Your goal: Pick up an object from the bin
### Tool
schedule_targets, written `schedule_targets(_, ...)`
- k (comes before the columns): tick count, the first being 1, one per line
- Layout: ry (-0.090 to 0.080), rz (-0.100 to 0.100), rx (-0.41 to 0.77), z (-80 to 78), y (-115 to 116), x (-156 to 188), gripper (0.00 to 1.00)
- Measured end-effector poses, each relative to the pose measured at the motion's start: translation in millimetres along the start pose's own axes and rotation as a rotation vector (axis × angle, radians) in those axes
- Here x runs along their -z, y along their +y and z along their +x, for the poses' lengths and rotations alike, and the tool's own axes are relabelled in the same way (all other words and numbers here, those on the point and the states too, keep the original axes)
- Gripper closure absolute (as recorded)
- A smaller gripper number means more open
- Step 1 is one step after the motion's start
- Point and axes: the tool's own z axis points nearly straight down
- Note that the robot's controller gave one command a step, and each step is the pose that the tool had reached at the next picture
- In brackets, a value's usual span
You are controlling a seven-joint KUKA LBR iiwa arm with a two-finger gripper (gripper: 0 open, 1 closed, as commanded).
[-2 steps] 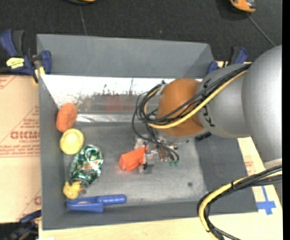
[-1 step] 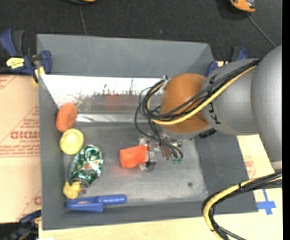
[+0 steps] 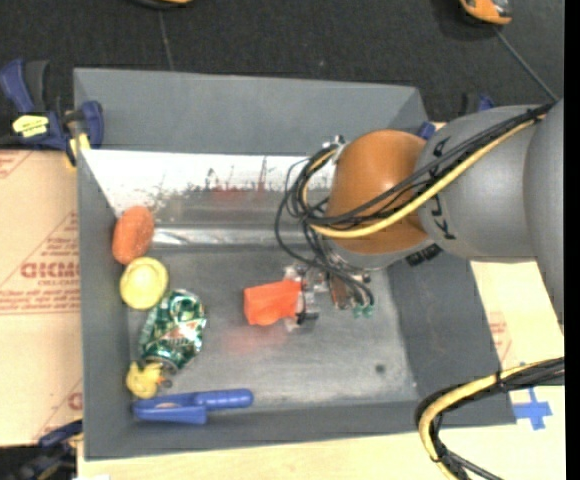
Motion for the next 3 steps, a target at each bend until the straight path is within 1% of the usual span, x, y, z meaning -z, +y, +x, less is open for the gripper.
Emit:
schedule_targets(1, 0.000, 0.000, -0.001, -0.3, -0.2, 23.0, 1.00)
schedule_targets(2, -0.002, 0.001, -0.002, -1.2, -0.5, 40.9, 1.00)
schedule_targets(3, -0.001, 0.001, -0.004, -1.2, -0.9, 58.6, 1.00)
